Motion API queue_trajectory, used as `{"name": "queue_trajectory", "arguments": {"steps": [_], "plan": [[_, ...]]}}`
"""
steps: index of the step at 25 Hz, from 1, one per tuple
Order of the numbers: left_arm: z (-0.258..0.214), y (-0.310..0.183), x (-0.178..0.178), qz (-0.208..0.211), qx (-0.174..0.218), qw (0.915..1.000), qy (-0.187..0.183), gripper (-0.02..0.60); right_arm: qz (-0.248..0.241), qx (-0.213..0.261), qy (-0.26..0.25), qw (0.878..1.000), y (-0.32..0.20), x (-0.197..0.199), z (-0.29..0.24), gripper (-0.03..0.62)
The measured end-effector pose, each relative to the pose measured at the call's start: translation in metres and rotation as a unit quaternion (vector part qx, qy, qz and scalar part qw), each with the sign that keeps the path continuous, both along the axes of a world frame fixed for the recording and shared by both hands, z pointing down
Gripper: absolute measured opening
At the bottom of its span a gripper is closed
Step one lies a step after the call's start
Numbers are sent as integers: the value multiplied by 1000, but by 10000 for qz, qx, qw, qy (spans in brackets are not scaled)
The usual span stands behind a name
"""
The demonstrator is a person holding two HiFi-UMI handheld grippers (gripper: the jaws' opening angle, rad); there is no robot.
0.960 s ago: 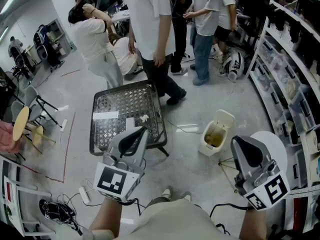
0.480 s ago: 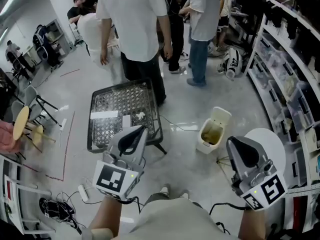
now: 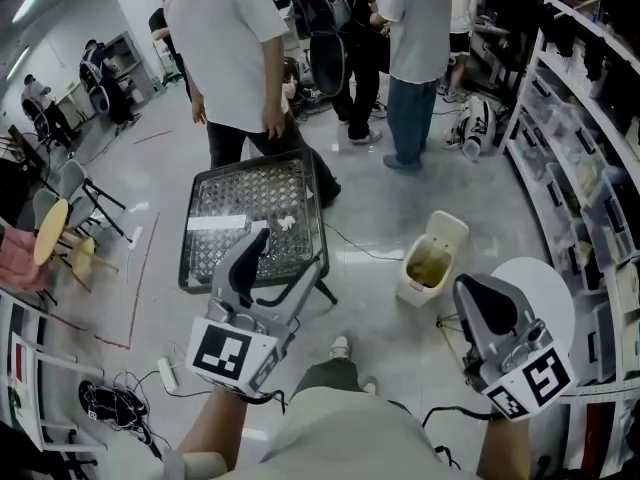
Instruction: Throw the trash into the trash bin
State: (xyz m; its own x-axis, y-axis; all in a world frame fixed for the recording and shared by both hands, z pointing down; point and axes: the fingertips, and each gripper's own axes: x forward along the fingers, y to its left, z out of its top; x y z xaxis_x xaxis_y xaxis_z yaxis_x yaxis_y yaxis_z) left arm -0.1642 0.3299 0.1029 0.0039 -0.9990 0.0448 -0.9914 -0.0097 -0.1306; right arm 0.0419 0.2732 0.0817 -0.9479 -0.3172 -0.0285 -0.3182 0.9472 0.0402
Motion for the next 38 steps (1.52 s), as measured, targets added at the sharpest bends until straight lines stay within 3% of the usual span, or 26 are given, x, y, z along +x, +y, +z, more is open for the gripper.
{"name": "queue_trajectory", "arguments": {"steps": [6,12,17,21,26,31,38], "plan": [[-1,-8,-10,-216,114,9996,-137,324,-10,-65,-16,10000,-15,2,7,3],[16,-20,-37,-410,25,9990,-148,324,-173,-151,135,9996,-38,-25,22,3],[37,-35,-68,-577,-230,9981,-18,324,-402,-274,279,9984,-62,-63,33,3],[50,-56,-94,-513,-370,9978,-193,324,-388,-329,260,9984,-88,-97,36,2],[62,-87,-146,-640,-554,9963,-145,324,-419,-395,392,9976,-124,-146,38,3],[82,-122,-187,-510,-689,9962,-163,324,-420,-501,566,9963,-158,-188,50,3],[122,-167,-253,-461,-1074,9931,134,324,-441,-678,786,9936,-198,-256,69,3]]}}
